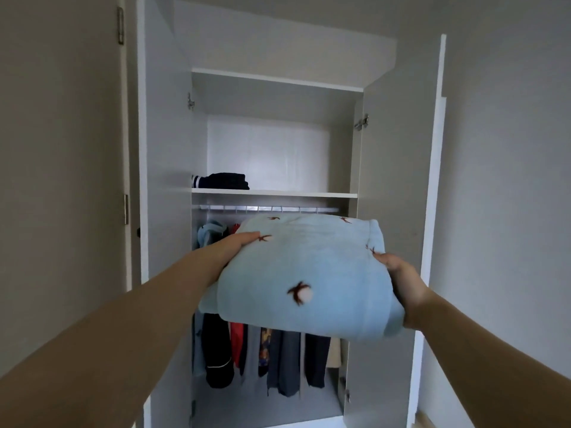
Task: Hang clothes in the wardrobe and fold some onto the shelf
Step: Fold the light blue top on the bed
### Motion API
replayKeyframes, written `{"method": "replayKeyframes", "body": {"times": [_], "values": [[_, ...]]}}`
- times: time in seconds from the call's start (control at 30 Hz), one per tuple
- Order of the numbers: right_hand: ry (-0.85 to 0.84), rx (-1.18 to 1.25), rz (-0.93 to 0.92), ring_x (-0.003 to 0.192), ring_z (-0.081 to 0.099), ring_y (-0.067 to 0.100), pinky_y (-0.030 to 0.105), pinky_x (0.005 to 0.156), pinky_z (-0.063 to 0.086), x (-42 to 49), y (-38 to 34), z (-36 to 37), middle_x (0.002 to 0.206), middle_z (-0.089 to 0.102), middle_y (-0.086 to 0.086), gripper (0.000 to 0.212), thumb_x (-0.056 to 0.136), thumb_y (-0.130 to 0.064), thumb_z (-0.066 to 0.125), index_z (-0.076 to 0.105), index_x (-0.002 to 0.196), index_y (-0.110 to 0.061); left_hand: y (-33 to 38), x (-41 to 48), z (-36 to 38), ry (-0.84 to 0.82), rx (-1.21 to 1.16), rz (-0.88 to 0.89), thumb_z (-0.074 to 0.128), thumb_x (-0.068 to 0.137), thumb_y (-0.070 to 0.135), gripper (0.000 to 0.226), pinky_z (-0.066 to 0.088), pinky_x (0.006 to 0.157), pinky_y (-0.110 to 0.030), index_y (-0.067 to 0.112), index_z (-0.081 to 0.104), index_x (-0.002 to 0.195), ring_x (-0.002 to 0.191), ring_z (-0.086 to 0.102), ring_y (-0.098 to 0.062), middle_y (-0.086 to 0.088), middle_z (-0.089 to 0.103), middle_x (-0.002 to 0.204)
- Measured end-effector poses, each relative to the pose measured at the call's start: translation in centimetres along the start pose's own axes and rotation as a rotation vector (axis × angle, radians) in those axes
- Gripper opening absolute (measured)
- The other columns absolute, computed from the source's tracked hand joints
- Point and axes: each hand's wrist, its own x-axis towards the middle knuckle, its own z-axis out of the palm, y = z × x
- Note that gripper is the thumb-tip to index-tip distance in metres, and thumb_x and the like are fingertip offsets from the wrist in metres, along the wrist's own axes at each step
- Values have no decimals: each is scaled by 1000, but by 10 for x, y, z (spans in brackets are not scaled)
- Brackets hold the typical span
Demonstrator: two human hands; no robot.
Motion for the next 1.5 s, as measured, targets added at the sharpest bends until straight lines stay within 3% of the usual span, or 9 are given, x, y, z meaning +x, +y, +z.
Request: {"method": "replayKeyframes", "body": {"times": [0.23, 0.53, 0.67, 0.83, 0.93, 1.07, 1.17, 1.43, 1.5], "values": [[-28, 91, -87, 81, 71, 28, 36, 67, 52, 150, -13, 16, 97, 73, 11, 35, 78, -37, 59, 70, 102, -14, 45, 147, -32, 9, -38, 59, 57, 88, 38, 30, 49, 56, -25, 15, 61, 107, 65, 66, -17, -3, 72, 69], [-136, 209, -102, 76, 71, 25, 36, 62, 56, 327, -29, -1, 87, 74, 3, 27, 66, -42, 70, 77, 84, -24, 94, 306, -26, 124, 92, 163, 47, 95, 32, 45, 42, 79, -26, 6, 46, 133, 78, 54, -15, -14, 54, 130], [-222, 207, -179, 71, 71, 24, 36, 58, 57, 417, -59, -15, 83, 74, 3, 24, 69, -40, 65, 78, 79, -22, 135, 380, -24, 185, 153, 216, 48, 95, 36, 48, 42, 81, -26, 8, 46, 133, 100, 57, -25, -14, 53, 131], [-287, 172, -255, 70, 70, 24, 37, 61, 58, 520, -108, -24, 84, 73, 4, 27, 73, -38, 62, 77, 85, -20, 183, 470, -25, 307, 227, 330, 43, 96, 36, 50, 32, 109, -40, 6, 43, 137, 126, 45, -31, -17, 45, 140], [-284, 161, -253, 71, 69, 24, 34, 67, 55, 573, -125, -19, 83, 72, 4, 29, 83, -40, 57, 72, 97, -19, 201, 507, -36, 306, 147, 304, 45, 95, 37, 50, 38, 105, -41, 7, 46, 135, 118, 52, -32, -18, 51, 134], [-283, 132, -261, 67, 70, 24, 32, 59, 57, 634, -131, -11, 80, 73, 5, 33, 85, -43, 55, 76, 82, -19, 216, 557, -50, 268, 78, 292, 45, 96, 36, 46, 46, 80, -33, 8, 49, 132, 83, 58, -29, -15, 59, 121], [-290, 134, -295, 64, 70, 22, 31, 55, 57, 668, -131, -7, 76, 73, 3, 37, 87, -41, 52, 77, 73, -19, 222, 594, -61, 241, 79, 309, 45, 96, 35, 45, 45, 89, -37, 10, 47, 134, 95, 58, -28, -14, 57, 127], [-257, 96, -249, 58, 70, 20, 33, 51, 56, 767, -136, 20, 68, 73, 0, 45, 87, -45, 51, 77, 59, -20, 242, 688, -101, 253, 121, 380, 41, 98, 29, 43, 45, 69, -30, 6, 44, 135, 73, 56, -20, -10, 57, 114], [-235, 108, -221, 58, 70, 21, 33, 51, 56, 789, -130, 25, 69, 73, 0, 43, 85, -46, 52, 77, 60, -21, 243, 710, -110, 251, 154, 376, 42, 98, 29, 43, 46, 75, -31, 7, 45, 134, 79, 57, -23, -12, 56, 120]]}}
